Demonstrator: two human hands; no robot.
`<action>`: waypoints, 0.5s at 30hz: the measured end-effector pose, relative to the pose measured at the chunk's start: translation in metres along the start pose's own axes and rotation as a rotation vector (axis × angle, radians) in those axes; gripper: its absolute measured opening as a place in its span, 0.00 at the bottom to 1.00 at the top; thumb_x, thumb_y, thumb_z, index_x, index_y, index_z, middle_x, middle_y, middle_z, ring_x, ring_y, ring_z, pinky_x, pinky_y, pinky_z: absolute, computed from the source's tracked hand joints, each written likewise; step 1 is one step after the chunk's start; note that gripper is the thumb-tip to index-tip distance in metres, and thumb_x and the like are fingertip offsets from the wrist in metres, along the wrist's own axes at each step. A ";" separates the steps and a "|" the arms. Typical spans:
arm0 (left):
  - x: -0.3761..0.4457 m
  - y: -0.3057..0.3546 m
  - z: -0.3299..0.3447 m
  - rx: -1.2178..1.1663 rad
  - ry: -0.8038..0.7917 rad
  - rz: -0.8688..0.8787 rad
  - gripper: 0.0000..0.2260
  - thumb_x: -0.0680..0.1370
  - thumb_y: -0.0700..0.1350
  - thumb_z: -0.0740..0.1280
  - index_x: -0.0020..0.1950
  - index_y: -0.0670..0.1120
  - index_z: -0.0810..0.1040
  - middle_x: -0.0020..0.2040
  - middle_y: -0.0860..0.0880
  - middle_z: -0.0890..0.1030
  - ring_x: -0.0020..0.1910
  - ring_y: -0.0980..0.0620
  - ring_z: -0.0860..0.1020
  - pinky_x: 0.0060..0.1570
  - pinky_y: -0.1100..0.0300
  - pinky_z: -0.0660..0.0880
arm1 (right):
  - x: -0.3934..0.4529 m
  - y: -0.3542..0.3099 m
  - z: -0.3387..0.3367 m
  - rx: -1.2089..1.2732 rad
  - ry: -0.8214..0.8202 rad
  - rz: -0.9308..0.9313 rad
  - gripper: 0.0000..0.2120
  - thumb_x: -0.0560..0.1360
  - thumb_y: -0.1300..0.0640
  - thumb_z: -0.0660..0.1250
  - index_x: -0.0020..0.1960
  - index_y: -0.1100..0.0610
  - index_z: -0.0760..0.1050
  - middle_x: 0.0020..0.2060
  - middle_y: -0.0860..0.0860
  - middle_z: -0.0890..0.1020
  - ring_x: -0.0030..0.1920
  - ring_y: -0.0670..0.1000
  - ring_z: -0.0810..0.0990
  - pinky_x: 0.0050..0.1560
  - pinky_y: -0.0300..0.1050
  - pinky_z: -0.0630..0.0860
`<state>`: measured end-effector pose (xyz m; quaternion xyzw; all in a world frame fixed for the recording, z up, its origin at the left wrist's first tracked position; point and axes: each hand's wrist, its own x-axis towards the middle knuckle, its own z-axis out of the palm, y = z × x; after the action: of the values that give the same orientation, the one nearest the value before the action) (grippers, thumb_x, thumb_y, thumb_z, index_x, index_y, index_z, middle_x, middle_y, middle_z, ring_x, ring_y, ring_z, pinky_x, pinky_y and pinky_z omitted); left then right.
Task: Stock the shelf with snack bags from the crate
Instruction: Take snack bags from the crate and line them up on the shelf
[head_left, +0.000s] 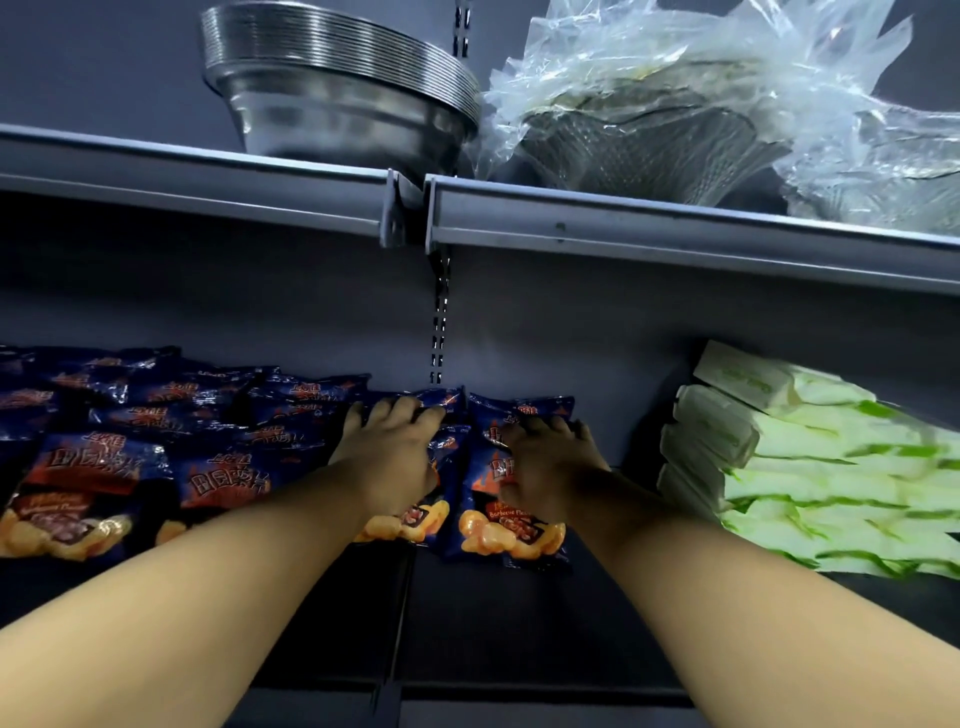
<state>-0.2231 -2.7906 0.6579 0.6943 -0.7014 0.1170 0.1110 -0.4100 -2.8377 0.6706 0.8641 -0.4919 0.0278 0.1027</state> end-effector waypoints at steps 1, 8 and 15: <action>-0.001 0.001 0.000 0.002 0.004 -0.001 0.33 0.77 0.54 0.63 0.78 0.51 0.51 0.75 0.48 0.57 0.73 0.45 0.55 0.72 0.41 0.47 | -0.001 0.000 -0.001 0.000 -0.001 -0.002 0.35 0.76 0.43 0.64 0.78 0.48 0.52 0.75 0.52 0.60 0.75 0.58 0.56 0.74 0.62 0.51; -0.010 0.011 -0.004 0.016 0.004 -0.015 0.32 0.77 0.55 0.61 0.78 0.52 0.51 0.75 0.47 0.57 0.74 0.45 0.55 0.73 0.41 0.47 | -0.011 0.002 -0.008 0.009 -0.010 -0.014 0.35 0.77 0.41 0.63 0.78 0.48 0.52 0.76 0.52 0.59 0.75 0.59 0.55 0.73 0.63 0.51; -0.016 0.020 -0.003 0.014 -0.011 -0.045 0.33 0.76 0.56 0.61 0.78 0.52 0.53 0.74 0.47 0.59 0.73 0.44 0.56 0.72 0.41 0.49 | -0.019 0.008 -0.014 0.009 -0.003 -0.035 0.35 0.77 0.42 0.63 0.78 0.51 0.53 0.75 0.54 0.60 0.75 0.59 0.56 0.73 0.63 0.51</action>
<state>-0.2434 -2.7744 0.6554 0.7112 -0.6854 0.1157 0.1048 -0.4255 -2.8229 0.6822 0.8731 -0.4767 0.0268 0.0987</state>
